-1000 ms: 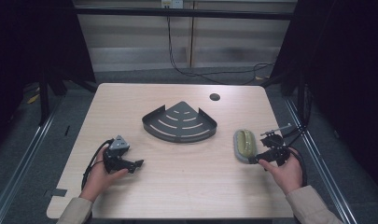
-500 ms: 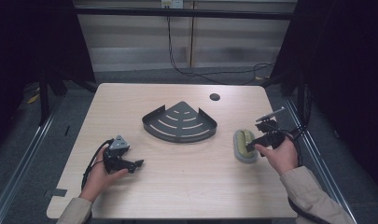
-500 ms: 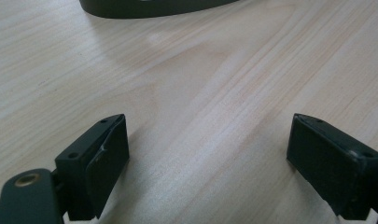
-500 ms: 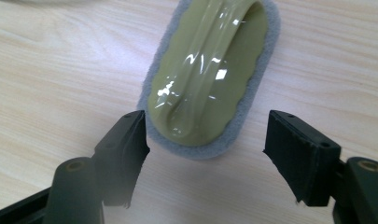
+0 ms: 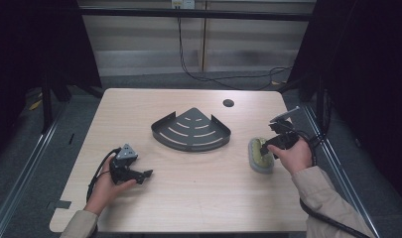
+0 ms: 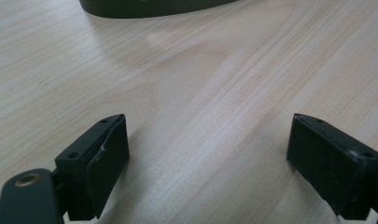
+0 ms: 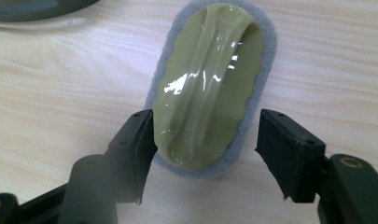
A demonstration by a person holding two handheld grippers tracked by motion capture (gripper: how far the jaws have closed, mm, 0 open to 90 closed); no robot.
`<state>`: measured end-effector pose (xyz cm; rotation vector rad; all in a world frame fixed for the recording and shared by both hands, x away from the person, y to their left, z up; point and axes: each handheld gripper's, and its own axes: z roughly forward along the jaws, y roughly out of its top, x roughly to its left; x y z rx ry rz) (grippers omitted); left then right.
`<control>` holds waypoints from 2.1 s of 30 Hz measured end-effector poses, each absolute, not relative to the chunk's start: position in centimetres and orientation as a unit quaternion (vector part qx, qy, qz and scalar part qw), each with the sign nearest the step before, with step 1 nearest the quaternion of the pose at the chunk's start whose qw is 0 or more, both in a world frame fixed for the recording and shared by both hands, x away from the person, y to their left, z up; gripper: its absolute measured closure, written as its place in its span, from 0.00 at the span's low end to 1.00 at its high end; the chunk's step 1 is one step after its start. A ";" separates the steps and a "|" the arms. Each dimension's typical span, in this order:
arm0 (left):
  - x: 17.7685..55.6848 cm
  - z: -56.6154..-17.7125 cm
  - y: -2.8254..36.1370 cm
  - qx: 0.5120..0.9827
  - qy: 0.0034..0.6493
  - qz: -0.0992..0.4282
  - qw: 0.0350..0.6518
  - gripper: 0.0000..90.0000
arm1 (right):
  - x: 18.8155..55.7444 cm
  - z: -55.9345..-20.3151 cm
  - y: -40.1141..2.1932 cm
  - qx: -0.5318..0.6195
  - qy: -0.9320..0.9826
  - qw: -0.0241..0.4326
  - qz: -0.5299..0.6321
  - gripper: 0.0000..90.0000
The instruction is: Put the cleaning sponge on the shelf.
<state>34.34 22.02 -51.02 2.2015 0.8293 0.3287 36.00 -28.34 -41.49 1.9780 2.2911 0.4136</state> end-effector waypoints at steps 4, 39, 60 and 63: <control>34.3 -51.0 22.0 0.860 0.324 0.129 0.374 0.14 | 36.7 -41.7 -27.8 0.654 0.743 0.040 0.135 0.42; 34.3 -51.0 22.0 0.860 0.324 0.127 0.374 0.13 | 38.6 -42.9 -27.5 0.680 0.728 0.014 0.089 0.79; 34.4 -51.0 22.0 0.861 0.322 0.127 0.373 0.13 | 39.5 -38.8 -25.4 0.648 0.754 0.024 0.107 0.79; 34.4 -51.0 22.0 0.861 0.322 0.126 0.373 0.13 | 39.6 -38.4 -25.2 0.645 0.756 0.026 0.107 0.79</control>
